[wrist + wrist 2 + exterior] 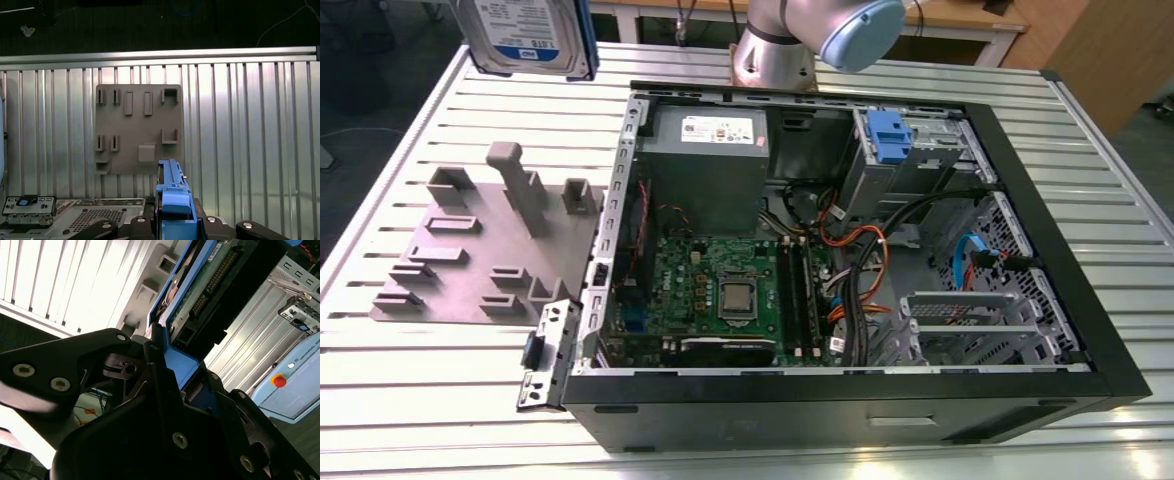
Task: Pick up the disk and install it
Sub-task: 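Pick up the disk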
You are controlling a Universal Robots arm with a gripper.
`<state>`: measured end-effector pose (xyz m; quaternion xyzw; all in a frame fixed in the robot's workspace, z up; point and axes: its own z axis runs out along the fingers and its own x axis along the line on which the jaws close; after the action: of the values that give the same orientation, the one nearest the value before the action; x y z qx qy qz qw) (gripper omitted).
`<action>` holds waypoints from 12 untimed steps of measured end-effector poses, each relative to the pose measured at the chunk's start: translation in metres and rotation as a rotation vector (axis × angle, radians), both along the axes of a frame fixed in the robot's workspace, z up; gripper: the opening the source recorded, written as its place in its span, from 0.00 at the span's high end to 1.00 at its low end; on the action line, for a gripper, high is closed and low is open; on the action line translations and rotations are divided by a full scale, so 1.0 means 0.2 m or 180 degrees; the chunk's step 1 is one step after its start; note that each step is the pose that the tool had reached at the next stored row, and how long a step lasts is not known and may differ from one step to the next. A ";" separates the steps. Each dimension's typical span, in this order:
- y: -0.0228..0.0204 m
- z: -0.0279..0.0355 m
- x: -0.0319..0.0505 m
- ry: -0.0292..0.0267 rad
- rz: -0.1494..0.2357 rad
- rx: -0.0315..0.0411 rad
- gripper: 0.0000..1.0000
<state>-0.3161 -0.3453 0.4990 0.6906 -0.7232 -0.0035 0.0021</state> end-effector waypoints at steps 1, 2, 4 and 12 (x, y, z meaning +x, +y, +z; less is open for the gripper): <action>0.000 0.000 0.003 0.0000 0.0000 0.0000 0.64; 0.000 0.000 0.005 0.0000 0.0000 0.0000 0.64; 0.000 0.000 0.010 0.0000 0.0000 0.0000 0.64; 0.000 0.000 0.020 0.0000 0.0000 0.0000 0.64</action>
<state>-0.3122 -0.3453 0.4990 0.6907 -0.7232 -0.0035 0.0022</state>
